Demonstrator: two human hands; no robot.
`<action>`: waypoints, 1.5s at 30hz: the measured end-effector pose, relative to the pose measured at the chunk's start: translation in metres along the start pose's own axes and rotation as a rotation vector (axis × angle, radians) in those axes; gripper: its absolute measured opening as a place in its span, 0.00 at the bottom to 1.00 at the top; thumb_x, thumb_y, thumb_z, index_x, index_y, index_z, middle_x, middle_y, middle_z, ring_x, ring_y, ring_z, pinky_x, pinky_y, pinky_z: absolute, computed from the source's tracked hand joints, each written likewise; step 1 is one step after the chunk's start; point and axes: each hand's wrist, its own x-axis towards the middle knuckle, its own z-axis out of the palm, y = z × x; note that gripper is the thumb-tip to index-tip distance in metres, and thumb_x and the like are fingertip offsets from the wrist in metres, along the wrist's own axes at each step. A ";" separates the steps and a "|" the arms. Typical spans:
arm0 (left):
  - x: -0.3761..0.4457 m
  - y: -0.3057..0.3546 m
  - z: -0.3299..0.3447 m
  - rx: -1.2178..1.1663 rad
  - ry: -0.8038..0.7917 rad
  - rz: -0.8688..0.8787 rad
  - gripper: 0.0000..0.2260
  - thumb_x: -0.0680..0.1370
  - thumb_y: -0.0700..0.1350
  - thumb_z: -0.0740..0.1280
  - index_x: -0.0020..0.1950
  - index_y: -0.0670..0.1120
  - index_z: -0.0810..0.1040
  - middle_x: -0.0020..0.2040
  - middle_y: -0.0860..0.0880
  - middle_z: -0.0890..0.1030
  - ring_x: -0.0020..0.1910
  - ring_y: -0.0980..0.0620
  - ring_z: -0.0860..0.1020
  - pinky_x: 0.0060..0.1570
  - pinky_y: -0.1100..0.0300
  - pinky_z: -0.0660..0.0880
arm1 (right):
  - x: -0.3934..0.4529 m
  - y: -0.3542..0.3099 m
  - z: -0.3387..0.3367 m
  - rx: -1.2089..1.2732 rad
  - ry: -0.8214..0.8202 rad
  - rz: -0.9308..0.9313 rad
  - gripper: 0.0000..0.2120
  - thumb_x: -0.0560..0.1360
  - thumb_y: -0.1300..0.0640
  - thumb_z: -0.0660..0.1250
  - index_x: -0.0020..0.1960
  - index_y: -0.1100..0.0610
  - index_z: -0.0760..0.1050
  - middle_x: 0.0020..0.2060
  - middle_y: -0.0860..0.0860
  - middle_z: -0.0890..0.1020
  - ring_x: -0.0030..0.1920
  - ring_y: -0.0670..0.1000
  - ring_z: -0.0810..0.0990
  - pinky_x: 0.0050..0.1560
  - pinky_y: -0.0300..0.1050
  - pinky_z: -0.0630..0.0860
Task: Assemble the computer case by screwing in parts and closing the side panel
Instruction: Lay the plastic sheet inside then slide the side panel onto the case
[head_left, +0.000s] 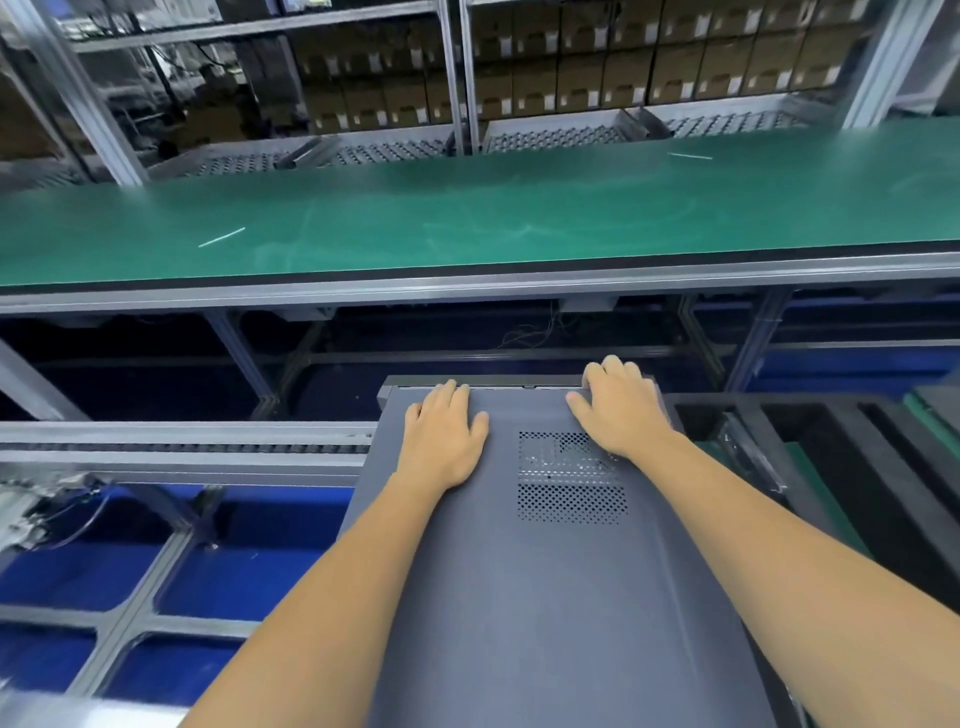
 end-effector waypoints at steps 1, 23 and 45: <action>0.002 0.000 0.001 0.004 0.007 0.005 0.23 0.81 0.53 0.53 0.73 0.45 0.63 0.74 0.47 0.64 0.73 0.50 0.60 0.70 0.52 0.54 | 0.002 -0.002 0.001 0.003 -0.002 0.009 0.17 0.82 0.46 0.57 0.59 0.59 0.72 0.57 0.55 0.74 0.59 0.57 0.71 0.58 0.53 0.68; 0.043 -0.003 0.006 0.054 0.079 0.012 0.16 0.80 0.57 0.54 0.50 0.45 0.70 0.51 0.48 0.69 0.52 0.47 0.66 0.58 0.52 0.60 | 0.028 -0.007 0.012 0.003 0.104 0.111 0.19 0.83 0.46 0.54 0.44 0.59 0.71 0.45 0.55 0.78 0.44 0.55 0.69 0.49 0.51 0.64; 0.067 0.002 -0.027 0.047 -0.003 0.028 0.17 0.82 0.51 0.48 0.42 0.43 0.68 0.38 0.47 0.73 0.38 0.43 0.71 0.43 0.53 0.63 | 0.049 -0.012 -0.014 0.030 0.063 0.097 0.22 0.83 0.48 0.50 0.35 0.56 0.70 0.36 0.53 0.77 0.37 0.58 0.75 0.42 0.49 0.68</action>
